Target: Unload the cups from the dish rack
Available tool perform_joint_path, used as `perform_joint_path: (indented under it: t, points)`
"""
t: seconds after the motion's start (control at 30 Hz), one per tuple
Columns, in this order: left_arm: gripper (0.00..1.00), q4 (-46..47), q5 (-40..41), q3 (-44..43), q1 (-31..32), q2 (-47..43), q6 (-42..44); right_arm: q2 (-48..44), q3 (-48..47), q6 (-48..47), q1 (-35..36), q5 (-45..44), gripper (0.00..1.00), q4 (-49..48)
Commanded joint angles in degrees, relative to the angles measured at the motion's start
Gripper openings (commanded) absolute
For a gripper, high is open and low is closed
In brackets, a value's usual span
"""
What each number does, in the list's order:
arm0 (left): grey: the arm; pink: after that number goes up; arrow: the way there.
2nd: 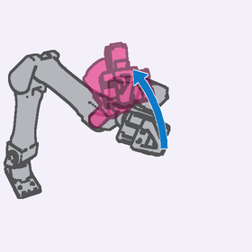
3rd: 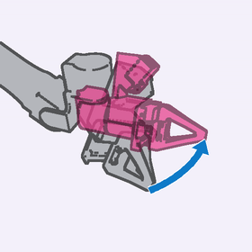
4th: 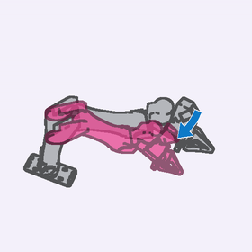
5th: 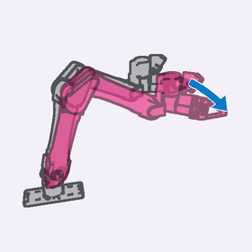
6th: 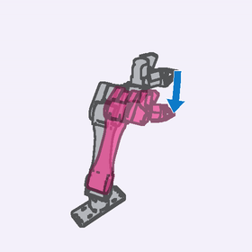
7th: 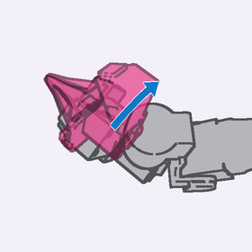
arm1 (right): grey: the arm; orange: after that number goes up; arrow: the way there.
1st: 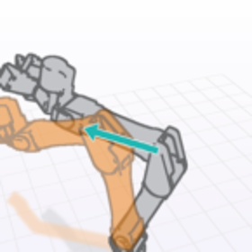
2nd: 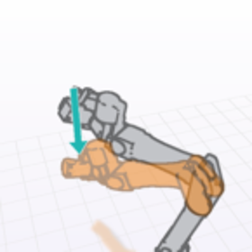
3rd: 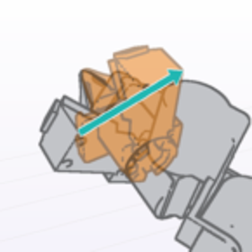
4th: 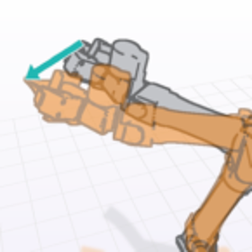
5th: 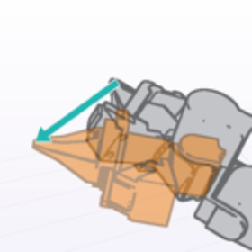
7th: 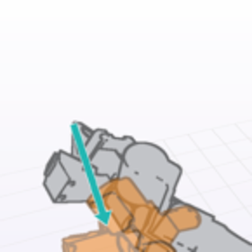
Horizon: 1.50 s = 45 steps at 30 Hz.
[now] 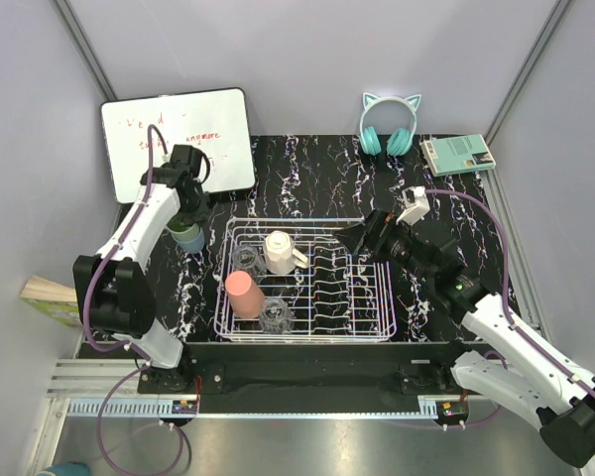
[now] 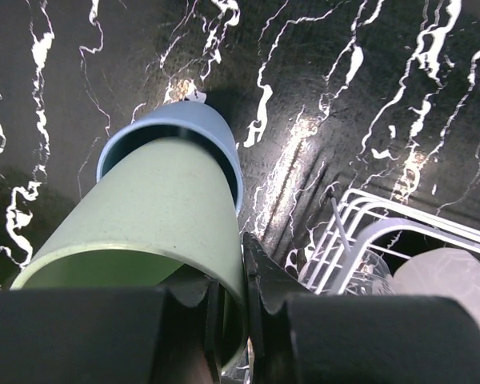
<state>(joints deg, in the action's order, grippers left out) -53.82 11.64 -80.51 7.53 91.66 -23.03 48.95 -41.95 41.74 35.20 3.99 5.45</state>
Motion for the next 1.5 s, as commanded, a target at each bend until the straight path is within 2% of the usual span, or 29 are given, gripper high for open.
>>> perform_joint_path:
  t: [0.0,0.1,0.13,0.33,0.37,0.43,0.53,0.57,0.6,0.73,0.9,1.07,1.17,1.3,1.47]
  points:
    - [0.00,4.16,-2.32,1.58,-1.38,0.36,-1.14,-0.26,0.64,-1.04,-0.04,-0.47,1.00,-1.06]
    - [0.00,4.69,-1.89,2.11,-1.82,0.63,-1.32,-0.34,0.73,-1.13,-0.05,-0.56,1.00,-0.97]
    - [0.07,4.60,-1.19,1.94,-1.99,0.54,-1.32,-0.52,0.82,-1.13,-0.04,-0.65,1.00,-0.97]
    - [0.31,4.69,0.58,-1.22,-2.34,0.10,-1.23,-0.17,0.82,-1.04,-0.04,-0.56,1.00,-0.97]
    - [0.38,4.69,0.66,-1.66,-2.34,0.19,-1.23,0.09,0.73,-1.04,-0.13,-0.56,1.00,-0.80]
    - [0.41,4.60,1.02,-2.89,-2.34,0.36,-1.23,0.27,0.73,-0.96,-0.04,-0.47,1.00,-0.80]
    - [0.51,4.69,1.19,-4.04,-2.34,0.28,-1.67,0.18,0.91,-0.87,-0.04,-0.47,1.00,-0.88]
    - [0.55,4.78,1.37,-4.13,-2.34,-0.07,-1.93,0.10,1.00,-0.95,-0.04,-0.30,1.00,-0.80]
    - [0.65,5.13,1.46,-4.04,-2.34,-1.21,-2.37,0.01,1.00,-1.04,-0.04,-0.30,1.00,-0.80]
    - [0.78,6.71,1.98,-4.48,-2.26,-5.60,-3.17,0.09,1.00,-1.22,-0.04,-0.21,1.00,-0.88]
    - [0.82,7.68,1.37,-4.22,-0.59,-11.93,-3.25,1.24,0.82,-1.13,-0.04,0.05,1.00,-0.88]
    - [0.83,8.73,3.65,-0.88,4.94,-19.21,-3.08,1.33,1.17,-1.31,-0.04,0.14,1.00,-0.71]
    - [0.83,9.17,4.00,2.37,8.98,-23.61,-3.69,1.06,1.61,-1.57,-0.05,-0.21,1.00,-0.18]
    - [0.84,8.91,7.07,8.25,17.93,-28.98,-4.57,0.71,1.96,-1.83,-0.13,-0.74,1.00,0.70]
    - [0.87,7.77,10.24,15.98,24.19,-35.48,-8.51,0.88,2.75,-1.75,-0.04,-0.74,1.00,1.05]
